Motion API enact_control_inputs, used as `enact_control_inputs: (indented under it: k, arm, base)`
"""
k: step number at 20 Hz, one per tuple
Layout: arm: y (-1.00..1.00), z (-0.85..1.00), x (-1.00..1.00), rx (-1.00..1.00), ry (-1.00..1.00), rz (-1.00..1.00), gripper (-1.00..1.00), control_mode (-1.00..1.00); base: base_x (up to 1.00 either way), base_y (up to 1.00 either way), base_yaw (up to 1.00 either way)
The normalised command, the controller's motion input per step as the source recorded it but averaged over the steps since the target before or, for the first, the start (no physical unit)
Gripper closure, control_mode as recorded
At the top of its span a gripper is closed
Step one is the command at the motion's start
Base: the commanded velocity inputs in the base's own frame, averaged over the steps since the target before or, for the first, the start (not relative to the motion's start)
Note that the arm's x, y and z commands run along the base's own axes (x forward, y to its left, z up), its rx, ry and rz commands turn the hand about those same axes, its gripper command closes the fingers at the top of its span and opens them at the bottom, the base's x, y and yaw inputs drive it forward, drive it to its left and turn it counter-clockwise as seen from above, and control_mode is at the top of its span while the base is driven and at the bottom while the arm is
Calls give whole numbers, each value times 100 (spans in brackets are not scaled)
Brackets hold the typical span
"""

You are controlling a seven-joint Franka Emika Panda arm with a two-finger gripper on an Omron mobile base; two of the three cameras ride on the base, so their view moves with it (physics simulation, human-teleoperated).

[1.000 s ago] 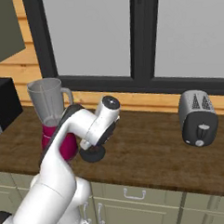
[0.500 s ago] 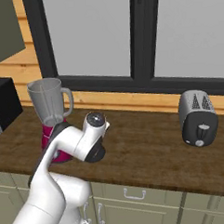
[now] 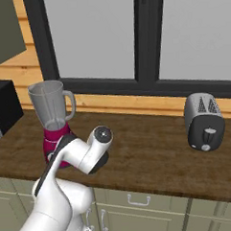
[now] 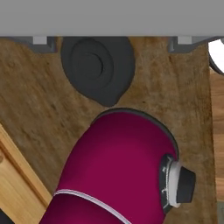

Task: Close the lid blender by securely placing the lid on top.

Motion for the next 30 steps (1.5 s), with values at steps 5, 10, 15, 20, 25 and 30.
enact_control_inputs:
  k: [5, 10, 15, 20, 25, 30]
  arm:
    - [3, -7, 13, -3, 3, 7, -100, -100]
    - [7, -18, 35, -1, 0, 7, -100, -100]
    - [1, -22, 38, 0, 0, 11, -100, -100]
    - [1, -32, 4, 0, 3, 15, -100, -100]
    - [12, -32, 1, -1, 6, 11, -100, -100]
    - [27, -16, 6, -2, 10, 3, -100, -100]
  base:
    - [0, 0, 0]
    - [0, 0, 0]
    - [0, 0, 0]
    - [0, 0, 0]
    - [0, 0, 0]
    - [0, 0, 0]
